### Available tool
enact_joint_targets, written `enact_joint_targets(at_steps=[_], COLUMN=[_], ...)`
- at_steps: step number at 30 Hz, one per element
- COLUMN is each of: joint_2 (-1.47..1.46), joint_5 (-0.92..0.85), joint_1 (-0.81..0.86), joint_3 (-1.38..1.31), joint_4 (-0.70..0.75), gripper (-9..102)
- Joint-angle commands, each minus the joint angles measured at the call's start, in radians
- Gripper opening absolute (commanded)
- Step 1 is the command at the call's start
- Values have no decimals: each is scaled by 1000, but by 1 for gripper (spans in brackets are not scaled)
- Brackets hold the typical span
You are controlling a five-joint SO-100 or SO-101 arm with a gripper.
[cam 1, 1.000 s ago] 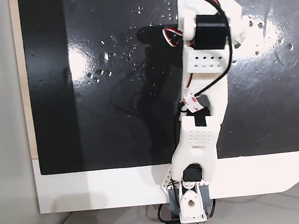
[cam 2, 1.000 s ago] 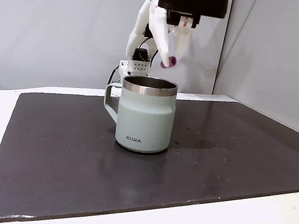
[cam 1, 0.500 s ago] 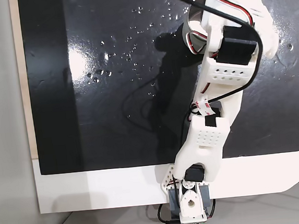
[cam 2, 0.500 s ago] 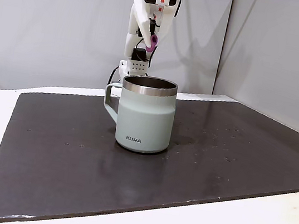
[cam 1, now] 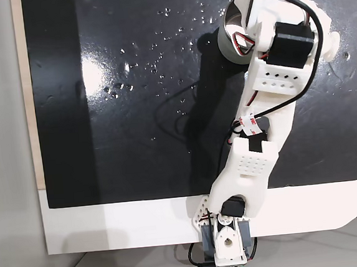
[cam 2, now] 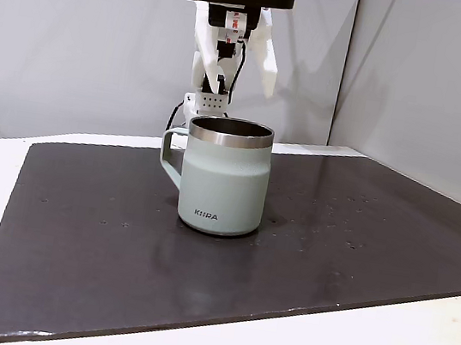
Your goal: Grasp a pengrip and put it in the cup.
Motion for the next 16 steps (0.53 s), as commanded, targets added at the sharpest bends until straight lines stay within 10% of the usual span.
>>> enact_joint_targets(at_steps=[1, 16], joint_2=[98, 103], joint_5=[-17, -17], joint_1=[20, 11], joint_3=[-5, -5], joint_4=[2, 3], gripper=[31, 30])
